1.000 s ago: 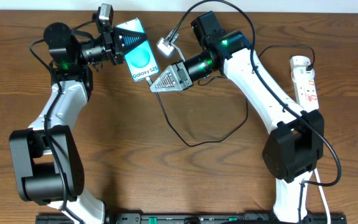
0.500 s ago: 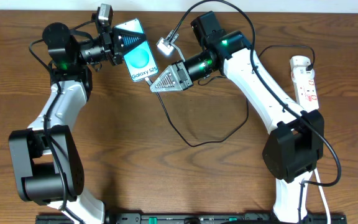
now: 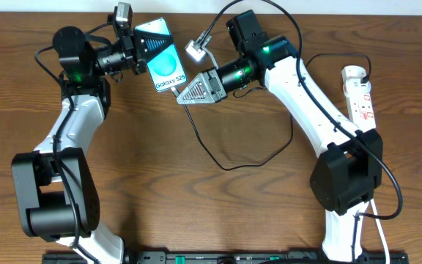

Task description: Plug charger to phone and switch on socket

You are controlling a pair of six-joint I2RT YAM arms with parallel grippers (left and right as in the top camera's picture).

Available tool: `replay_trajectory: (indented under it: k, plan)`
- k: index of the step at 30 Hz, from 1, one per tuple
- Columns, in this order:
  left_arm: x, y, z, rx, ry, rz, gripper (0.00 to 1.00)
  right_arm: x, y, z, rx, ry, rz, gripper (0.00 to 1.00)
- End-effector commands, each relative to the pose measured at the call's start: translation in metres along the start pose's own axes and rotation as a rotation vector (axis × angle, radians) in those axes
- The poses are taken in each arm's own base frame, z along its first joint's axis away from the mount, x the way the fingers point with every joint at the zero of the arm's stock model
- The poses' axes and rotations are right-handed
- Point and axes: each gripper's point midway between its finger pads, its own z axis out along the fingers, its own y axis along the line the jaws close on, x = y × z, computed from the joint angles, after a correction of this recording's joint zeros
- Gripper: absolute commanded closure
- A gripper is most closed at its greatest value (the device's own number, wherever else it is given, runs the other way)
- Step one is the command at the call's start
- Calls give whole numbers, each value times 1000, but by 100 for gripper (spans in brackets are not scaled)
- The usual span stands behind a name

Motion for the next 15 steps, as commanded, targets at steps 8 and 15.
replay_trajectory:
  k: [8, 15]
  plan:
    - [15, -8, 6, 17, 79, 37, 93, -12, 4, -9, 42, -32, 5, 99]
    - [14, -8, 6, 17, 77, 36, 92, -12, 1, -10, 51, -37, 5, 99]
